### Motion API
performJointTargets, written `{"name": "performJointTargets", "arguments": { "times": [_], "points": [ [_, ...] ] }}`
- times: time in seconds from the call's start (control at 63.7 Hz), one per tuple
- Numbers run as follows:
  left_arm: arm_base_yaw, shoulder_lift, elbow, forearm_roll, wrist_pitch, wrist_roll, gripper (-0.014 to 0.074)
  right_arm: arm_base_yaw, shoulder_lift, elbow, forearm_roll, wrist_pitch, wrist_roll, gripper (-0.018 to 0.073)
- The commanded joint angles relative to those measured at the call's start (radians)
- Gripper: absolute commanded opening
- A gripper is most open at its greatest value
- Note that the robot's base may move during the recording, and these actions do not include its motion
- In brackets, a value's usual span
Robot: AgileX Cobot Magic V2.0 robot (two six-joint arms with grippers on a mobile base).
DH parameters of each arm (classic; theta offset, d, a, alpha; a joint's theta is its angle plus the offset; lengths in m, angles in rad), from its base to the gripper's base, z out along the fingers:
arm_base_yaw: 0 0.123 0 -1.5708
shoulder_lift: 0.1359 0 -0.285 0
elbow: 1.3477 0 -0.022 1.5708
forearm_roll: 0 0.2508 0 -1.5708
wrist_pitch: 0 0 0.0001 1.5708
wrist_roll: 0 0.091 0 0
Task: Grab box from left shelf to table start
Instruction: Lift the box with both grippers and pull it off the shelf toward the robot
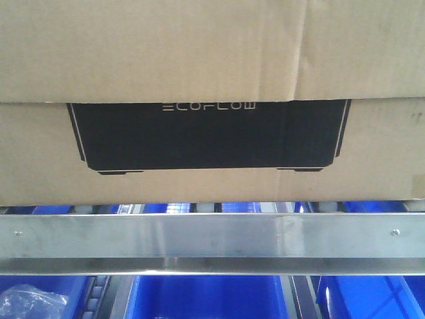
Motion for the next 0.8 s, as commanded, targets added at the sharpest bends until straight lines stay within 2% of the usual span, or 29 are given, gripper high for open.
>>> {"name": "performJointTargets", "arguments": {
  "times": [0.0,0.329,0.486,0.784],
  "points": [
    [-0.006,-0.048,-0.031,0.019,-0.112,-0.025,-0.0102,-0.007,-0.052,-0.038,0.026,-0.074,0.002,0.0057],
    [-0.006,-0.136,-0.029,0.037,-0.105,-0.025,-0.0102,-0.006,-0.142,-0.033,0.025,-0.099,0.002,0.0057],
    [-0.006,-0.174,-0.015,0.037,-0.100,-0.025,-0.0102,-0.006,-0.190,0.020,0.025,-0.121,0.002,0.0057],
    [-0.006,-0.329,0.195,0.037,-0.234,-0.025,-0.0102,-0.006,-0.373,0.239,0.025,-0.216,0.002,0.0057]
  ]
}}
